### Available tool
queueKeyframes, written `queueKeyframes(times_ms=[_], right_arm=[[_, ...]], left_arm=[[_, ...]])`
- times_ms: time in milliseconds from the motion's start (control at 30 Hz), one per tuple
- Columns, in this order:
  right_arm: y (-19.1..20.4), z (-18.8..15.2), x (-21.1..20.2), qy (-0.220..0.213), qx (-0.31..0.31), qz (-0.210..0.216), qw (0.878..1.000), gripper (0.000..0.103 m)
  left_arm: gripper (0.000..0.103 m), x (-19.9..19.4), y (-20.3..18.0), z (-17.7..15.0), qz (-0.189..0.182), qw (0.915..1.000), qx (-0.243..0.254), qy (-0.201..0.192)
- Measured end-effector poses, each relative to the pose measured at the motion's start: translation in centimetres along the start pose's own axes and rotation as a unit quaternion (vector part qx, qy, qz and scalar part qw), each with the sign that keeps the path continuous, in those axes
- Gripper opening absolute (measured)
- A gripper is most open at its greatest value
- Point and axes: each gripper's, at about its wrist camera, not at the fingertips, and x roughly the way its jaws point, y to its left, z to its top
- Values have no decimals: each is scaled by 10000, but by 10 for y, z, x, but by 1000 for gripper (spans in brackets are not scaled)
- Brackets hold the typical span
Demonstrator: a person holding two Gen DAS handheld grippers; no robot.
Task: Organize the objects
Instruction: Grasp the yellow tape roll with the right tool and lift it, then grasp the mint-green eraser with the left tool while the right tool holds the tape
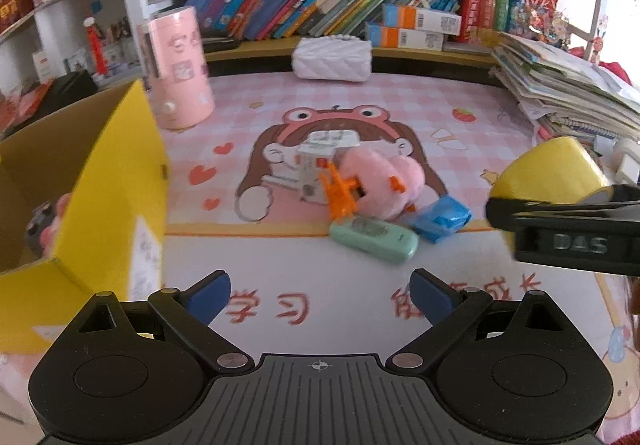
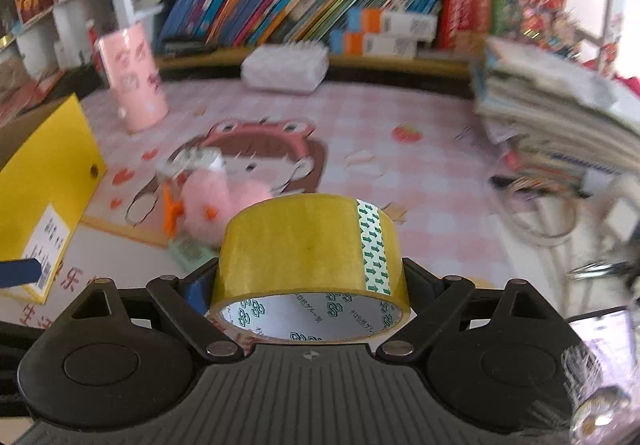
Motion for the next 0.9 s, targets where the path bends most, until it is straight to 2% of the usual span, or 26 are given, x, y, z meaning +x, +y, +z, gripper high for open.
queueKeyframes(times_ms=[167,400,567,633,667,900], right_arm=[[-12,1,-13,-193,-69,-156,9997,90],[-21,-2,-19,-198,-90,-156,9996,90],[-26,-4,-21,-178,-50,-175,9997,90],[-29,-5,-21,-156,-29,-191,9997,90],[-30,-6,-21,-142,-16,-201,9997,90],[-32,-9,-23,-108,77,-237,9996,90]], left_arm=[[96,20,-10,9,-218,9998,34,4],[79,56,-29,17,-302,9982,518,55],[76,76,-27,18,-470,9965,671,188],[75,79,-24,17,-590,9961,638,122],[70,79,-22,17,-660,9959,601,118],[70,65,-18,12,-656,9967,435,211]])
